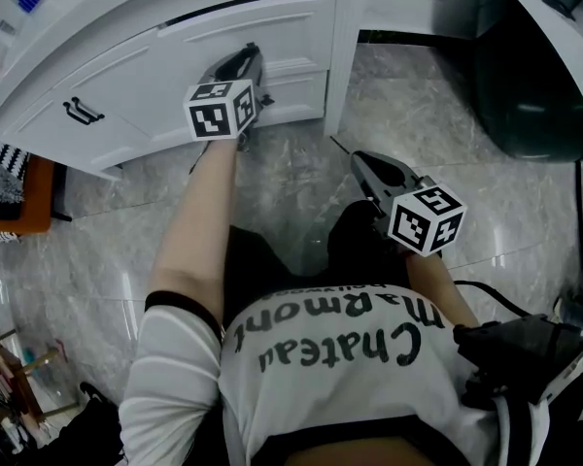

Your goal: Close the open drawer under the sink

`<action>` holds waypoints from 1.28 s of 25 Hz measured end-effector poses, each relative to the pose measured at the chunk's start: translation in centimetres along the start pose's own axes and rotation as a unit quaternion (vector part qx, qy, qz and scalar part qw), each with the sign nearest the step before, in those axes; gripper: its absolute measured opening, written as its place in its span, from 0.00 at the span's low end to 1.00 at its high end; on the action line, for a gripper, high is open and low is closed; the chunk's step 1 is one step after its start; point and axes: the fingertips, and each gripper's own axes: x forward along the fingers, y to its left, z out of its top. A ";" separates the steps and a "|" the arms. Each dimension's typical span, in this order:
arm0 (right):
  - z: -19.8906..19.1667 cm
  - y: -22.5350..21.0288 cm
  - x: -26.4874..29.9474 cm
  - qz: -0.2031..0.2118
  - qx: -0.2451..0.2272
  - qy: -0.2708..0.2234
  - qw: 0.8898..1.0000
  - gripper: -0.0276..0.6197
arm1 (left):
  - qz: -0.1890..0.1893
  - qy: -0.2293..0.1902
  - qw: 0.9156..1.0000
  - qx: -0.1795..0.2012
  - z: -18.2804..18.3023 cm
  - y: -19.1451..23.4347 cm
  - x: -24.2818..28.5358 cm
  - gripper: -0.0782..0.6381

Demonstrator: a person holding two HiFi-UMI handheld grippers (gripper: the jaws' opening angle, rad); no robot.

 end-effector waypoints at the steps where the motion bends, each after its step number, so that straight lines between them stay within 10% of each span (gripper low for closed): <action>1: 0.0 0.0 0.0 0.000 -0.001 0.001 1.000 0.06 | -0.001 0.001 1.000 0.000 0.1 0.1 0.1 0.23; 21: -0.2 1.2 0.0 0.017 -0.012 -0.002 1.000 0.06 | -0.036 0.063 0.997 0.030 0.3 0.6 1.1 0.25; 32: -1.2 -0.5 2.5 0.037 0.002 0.001 0.999 0.06 | -0.007 -0.012 1.000 0.027 -0.6 0.8 0.4 0.19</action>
